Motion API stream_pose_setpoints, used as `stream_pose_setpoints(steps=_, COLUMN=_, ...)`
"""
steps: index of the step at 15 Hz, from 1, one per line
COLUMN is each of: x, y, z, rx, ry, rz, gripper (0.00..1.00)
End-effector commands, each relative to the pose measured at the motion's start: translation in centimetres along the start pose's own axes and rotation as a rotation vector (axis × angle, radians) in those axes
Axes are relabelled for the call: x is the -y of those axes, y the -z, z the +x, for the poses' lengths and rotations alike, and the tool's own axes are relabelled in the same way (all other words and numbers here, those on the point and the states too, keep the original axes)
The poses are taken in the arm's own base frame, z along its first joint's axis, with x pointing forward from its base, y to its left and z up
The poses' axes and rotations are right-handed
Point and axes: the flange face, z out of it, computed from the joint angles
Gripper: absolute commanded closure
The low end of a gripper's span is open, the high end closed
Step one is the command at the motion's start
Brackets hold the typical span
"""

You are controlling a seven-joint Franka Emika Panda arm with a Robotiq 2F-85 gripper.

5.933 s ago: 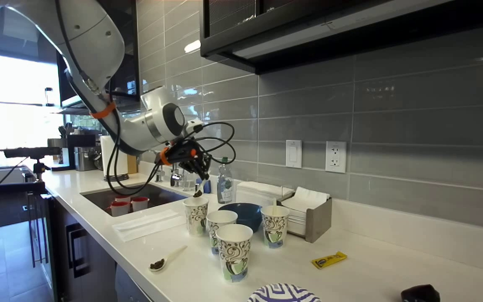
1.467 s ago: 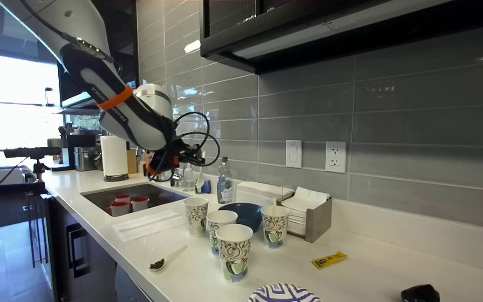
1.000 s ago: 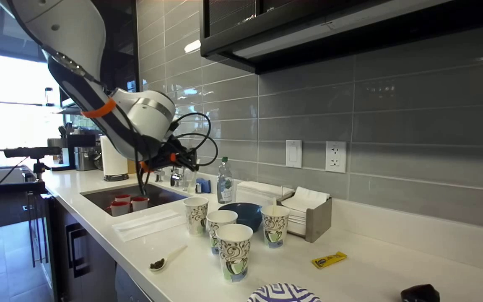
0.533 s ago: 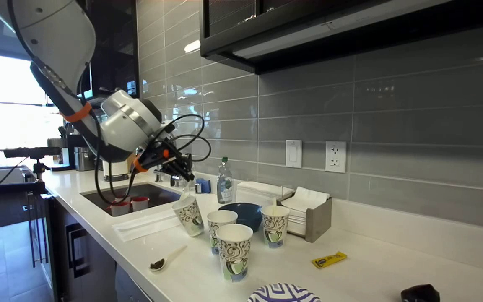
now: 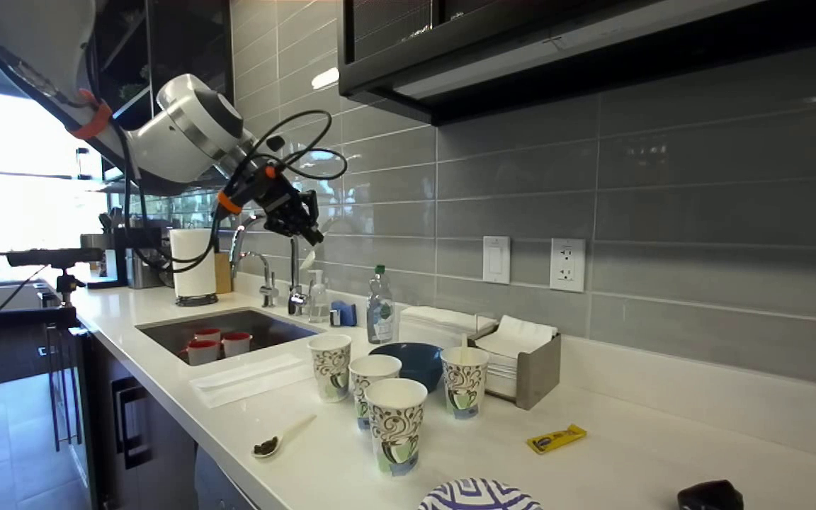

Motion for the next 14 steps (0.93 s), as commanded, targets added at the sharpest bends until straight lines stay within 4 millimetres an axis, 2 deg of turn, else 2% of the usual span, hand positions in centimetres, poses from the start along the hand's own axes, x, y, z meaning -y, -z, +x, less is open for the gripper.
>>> stream_pose_setpoints(steps=1, x=0.4, y=0.1, z=1.0, rx=0.041, ry=0.000, rz=0.138, gripper=0.97)
stream_pose_setpoints(steps=7, x=3.1, y=-2.1, z=-0.5, rx=0.119, ry=0.027, rz=0.369, gripper=0.97)
stream_pose_setpoints(steps=10, x=5.3, y=-3.9, z=-2.4, rx=0.180, ry=0.048, rz=0.433, gripper=0.97)
stream_pose_setpoints(steps=14, x=7.8, y=-6.2, z=-5.9, rx=0.238, ry=0.071, rz=0.442, gripper=0.97)
